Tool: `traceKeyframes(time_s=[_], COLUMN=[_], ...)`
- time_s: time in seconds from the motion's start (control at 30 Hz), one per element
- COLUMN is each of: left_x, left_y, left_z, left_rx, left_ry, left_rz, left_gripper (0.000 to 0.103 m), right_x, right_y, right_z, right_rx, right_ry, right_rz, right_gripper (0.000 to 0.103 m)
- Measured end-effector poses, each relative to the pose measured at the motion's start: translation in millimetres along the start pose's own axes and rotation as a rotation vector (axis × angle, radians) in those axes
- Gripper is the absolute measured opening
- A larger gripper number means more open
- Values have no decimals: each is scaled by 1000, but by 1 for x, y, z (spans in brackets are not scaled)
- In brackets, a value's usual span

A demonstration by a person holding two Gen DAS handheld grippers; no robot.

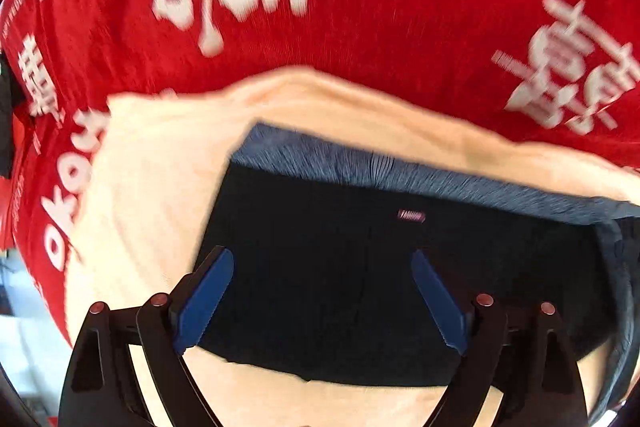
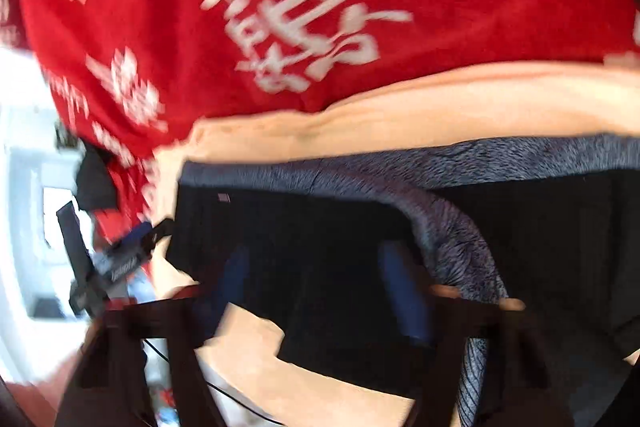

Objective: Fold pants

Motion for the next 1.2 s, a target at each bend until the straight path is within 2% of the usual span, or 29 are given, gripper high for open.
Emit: traceKeyframes(time_s=[0.03,0.1,0.2,0.33,0.47,0.63,0.73,0.83,1.0,1.07,1.2], left_x=[6,18,26,27,31,44,57,68,101,116,145], left_y=[-12,-36,-43,-40,-26,1,19,38,76,88,105], left_z=[1,3,2,-1,2,8,16,28,70,93,132], left_rx=[-12,-40,-5,-26,-47,-34,-18,-2,37,43,69], left_ry=[3,2,15,7,4,-10,-49,-87,-208,-267,-388], left_rz=[-14,-72,-90,-99,-106,-75,-59,-12,67,118,145], left_gripper=[91,91,97,97,97,97,97,97,97,97,97], right_x=[-2,4,28,41,33,22,20,22,45,58,69], right_y=[-10,-28,-49,-27,3,33,49,69,105,118,133], right_z=[-1,-7,-22,-32,-15,9,31,61,138,174,234], right_rx=[-32,-67,-75,3,12,38,65,94,175,198,222], right_ry=[29,61,123,-1,39,46,19,5,-119,-170,-215], right_rz=[42,98,212,117,119,141,161,195,222,270,355], right_gripper=[40,40,39,40,62,62,63,64,65,65,65])
Point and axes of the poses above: each gripper's, at about its wrist camera, not at the fingertips, and y roughly against the way its jaws point, x to its right, z to its underside, the point moved 2 cm from there along -y, roughly the way its jaws point, and after that the axes turned 12 degrees about -z, right-handed, at the moved point
